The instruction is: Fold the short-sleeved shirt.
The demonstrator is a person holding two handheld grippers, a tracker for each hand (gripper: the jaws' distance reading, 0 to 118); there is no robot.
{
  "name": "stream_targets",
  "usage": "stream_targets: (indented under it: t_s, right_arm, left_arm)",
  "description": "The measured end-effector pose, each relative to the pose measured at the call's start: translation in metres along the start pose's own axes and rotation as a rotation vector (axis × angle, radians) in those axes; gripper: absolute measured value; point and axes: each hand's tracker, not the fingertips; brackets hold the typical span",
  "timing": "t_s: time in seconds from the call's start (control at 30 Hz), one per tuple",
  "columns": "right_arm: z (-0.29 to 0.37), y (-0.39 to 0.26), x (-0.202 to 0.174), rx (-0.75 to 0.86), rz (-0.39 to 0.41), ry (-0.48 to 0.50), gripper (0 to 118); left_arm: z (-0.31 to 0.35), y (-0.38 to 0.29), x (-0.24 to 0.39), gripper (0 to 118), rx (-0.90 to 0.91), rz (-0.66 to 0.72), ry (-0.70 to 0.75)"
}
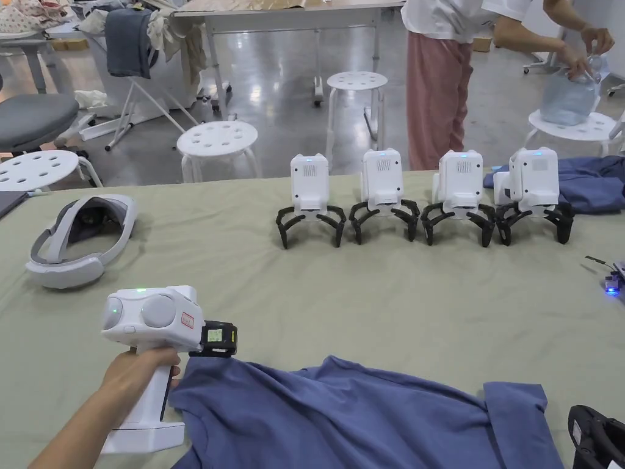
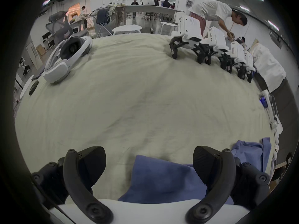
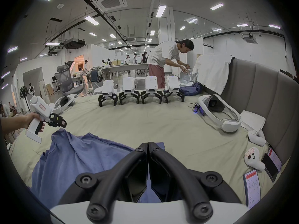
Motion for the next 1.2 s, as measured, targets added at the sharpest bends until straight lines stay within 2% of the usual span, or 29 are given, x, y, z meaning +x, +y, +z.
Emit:
stream_targets:
  t_s: [0.07, 0.13, 0.17, 0.23, 0.33, 0.37, 0.4, 0.53, 0.73, 0.9, 0.93, 1.13, 1.17, 1.2]
  right_arm:
    - [0.000, -0.002, 0.001, -0.005, -0.003, -0.001, 4]
    - [0.001, -0.003, 0.001, -0.010, -0.003, -0.002, 4]
    - [0.001, -0.003, 0.002, -0.013, -0.002, -0.002, 4]
    - [0.002, -0.004, 0.002, -0.015, 0.000, 0.003, 4]
    - [0.004, -0.004, 0.003, -0.014, 0.004, 0.001, 4]
    - [0.004, -0.003, 0.003, -0.013, 0.003, 0.001, 4]
    - [0.005, -0.002, 0.003, -0.012, 0.002, 0.001, 4]
    - [0.005, 0.000, 0.004, -0.010, -0.001, 0.003, 4]
    - [-0.009, 0.008, 0.004, -0.047, -0.020, -0.009, 4]
    - [-0.054, 0.023, -0.002, -0.125, -0.024, 0.002, 4]
    - [-0.066, 0.025, -0.002, -0.140, -0.047, 0.014, 4]
    - [-0.124, 0.029, -0.002, -0.253, -0.075, -0.012, 6]
    - [-0.130, 0.027, -0.003, -0.273, -0.084, -0.009, 10]
    - [-0.136, 0.026, -0.006, -0.294, -0.084, -0.011, 21]
  left_arm:
    - [-0.005, -0.001, 0.000, 111, -0.032, 0.008, 0.000]
    - [-0.007, -0.004, 0.001, 101, -0.053, 0.012, -0.013]
    - [-0.007, -0.004, 0.002, 86, -0.066, 0.016, -0.021]
    - [-0.011, -0.005, 0.003, 68, -0.101, 0.029, -0.037]
    - [-0.010, -0.009, 0.008, 32, -0.118, 0.034, -0.057]
    - [-0.009, -0.010, 0.010, 16, -0.110, 0.027, -0.062]
    - [-0.009, -0.010, 0.012, 11, -0.116, 0.025, -0.078]
    - [-0.001, -0.017, 0.019, 7, -0.098, -0.021, -0.076]
    - [0.035, -0.030, 0.012, 5, 0.015, 0.015, -0.118]
    - [0.079, -0.052, 0.008, 5, 0.100, 0.011, -0.158]
    - [0.087, -0.057, 0.007, 5, 0.111, 0.012, -0.164]
    - [0.115, -0.076, 0.003, 5, 0.142, 0.004, -0.184]
    - [0.116, -0.077, 0.003, 5, 0.140, 0.002, -0.185]
    - [0.118, -0.080, 0.003, 5, 0.140, 0.000, -0.184]
